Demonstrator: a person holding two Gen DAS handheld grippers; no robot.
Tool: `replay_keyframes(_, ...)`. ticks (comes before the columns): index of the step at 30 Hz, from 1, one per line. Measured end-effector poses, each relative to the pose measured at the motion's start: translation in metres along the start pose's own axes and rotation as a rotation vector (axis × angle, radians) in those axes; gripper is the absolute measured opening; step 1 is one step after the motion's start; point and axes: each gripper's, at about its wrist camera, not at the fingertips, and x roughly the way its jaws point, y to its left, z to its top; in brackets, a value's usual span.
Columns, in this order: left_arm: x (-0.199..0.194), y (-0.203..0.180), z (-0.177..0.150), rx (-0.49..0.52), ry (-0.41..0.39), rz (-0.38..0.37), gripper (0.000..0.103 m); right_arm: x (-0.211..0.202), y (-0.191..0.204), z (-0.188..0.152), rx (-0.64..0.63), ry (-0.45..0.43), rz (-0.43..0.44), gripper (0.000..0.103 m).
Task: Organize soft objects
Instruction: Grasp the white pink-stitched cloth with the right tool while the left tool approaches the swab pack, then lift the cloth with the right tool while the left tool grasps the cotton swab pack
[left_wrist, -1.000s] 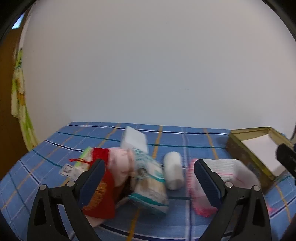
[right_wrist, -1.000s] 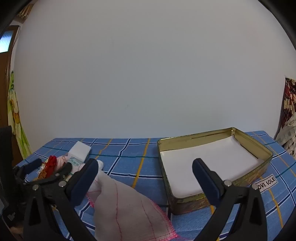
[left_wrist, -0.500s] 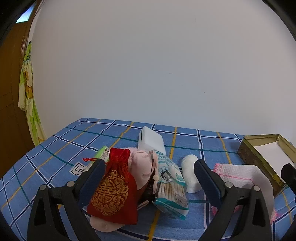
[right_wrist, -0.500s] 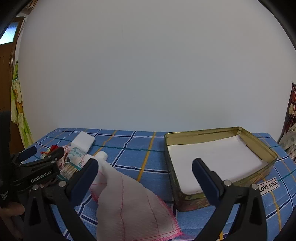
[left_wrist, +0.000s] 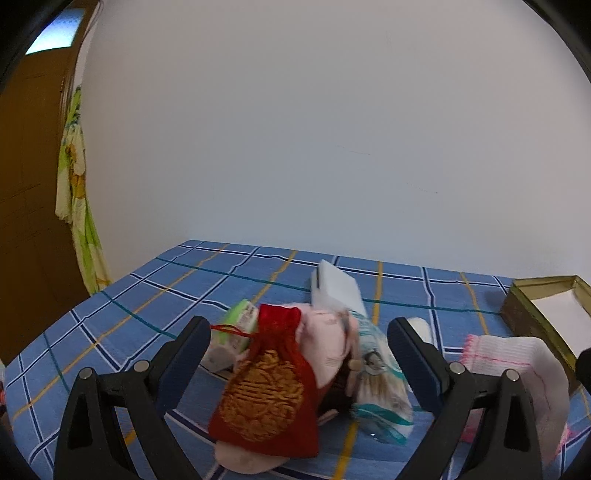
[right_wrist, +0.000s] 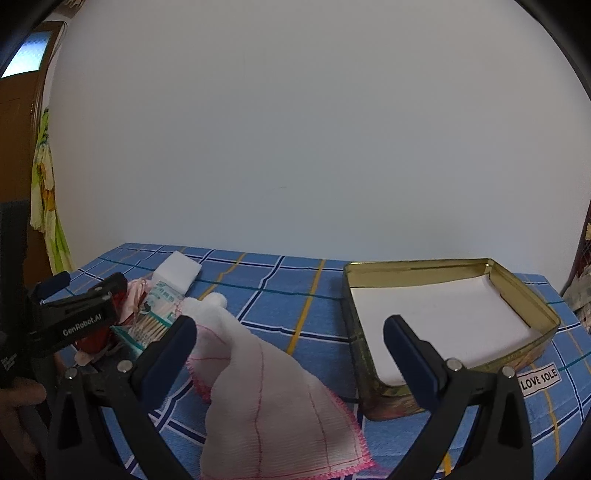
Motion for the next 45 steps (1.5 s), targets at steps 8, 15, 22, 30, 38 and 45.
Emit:
replay_keyframes(8, 0.003, 0.006, 0.002, -0.014, -0.001, -0.003, 0.098, 0.007, 0.007, -0.001, -0.029, 0.021, 0.019, 0.101)
replay_keyframes(15, 0.005, 0.02, 0.002, -0.047, -0.005, 0.025, 0.098, 0.021, 0.024, -0.006, -0.129, 0.068, 0.0, 0.092)
replay_keyframes(22, 0.009, 0.018, 0.002, -0.031, 0.015, -0.021, 0.098, 0.042, 0.032, -0.01, -0.195, 0.167, 0.024, 0.069)
replay_keyframes(30, 0.009, 0.008, -0.002, -0.042, 0.061, -0.16, 0.098, 0.054, 0.027, -0.016, -0.187, 0.266, 0.048, 0.023)
replay_keyframes(38, 0.011, -0.014, -0.009, 0.011, 0.092, -0.194, 0.079, 0.016, -0.005, 0.003, -0.036, 0.107, 0.057, 0.016)
replay_keyframes(45, 0.015, -0.03, -0.015, 0.022, 0.166, -0.285, 0.059, -0.017, -0.034, 0.012, 0.079, -0.046, 0.03, 0.016)
